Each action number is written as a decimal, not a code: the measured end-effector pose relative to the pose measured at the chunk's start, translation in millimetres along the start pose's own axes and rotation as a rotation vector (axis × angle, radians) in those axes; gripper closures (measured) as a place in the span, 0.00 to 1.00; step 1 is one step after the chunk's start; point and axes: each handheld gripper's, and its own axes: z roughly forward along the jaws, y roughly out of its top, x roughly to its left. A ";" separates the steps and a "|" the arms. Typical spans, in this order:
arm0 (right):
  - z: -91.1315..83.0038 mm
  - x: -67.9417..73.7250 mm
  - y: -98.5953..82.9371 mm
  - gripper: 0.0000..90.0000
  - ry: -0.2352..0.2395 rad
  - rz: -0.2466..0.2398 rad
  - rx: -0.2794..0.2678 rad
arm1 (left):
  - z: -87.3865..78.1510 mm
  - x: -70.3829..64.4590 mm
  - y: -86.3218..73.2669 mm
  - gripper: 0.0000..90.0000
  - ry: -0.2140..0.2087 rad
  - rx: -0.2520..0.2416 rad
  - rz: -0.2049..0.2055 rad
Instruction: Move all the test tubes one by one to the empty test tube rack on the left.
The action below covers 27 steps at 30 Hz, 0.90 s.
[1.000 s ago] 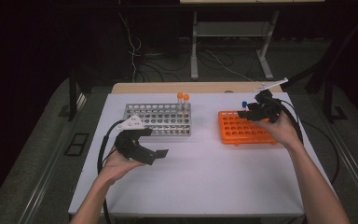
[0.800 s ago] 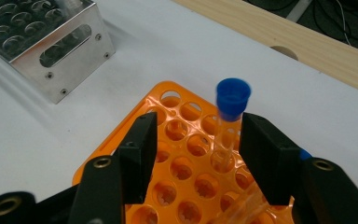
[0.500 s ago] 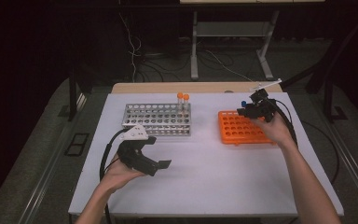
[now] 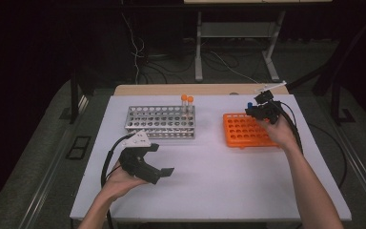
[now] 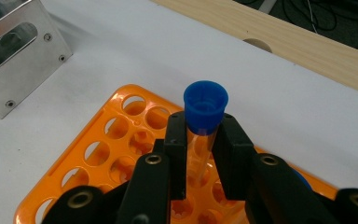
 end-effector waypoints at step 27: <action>-66.4 6.0 21.2 0.85 0.076 -0.047 -0.122 | 3.3 0.8 9.3 0.00 -0.016 0.022 0.004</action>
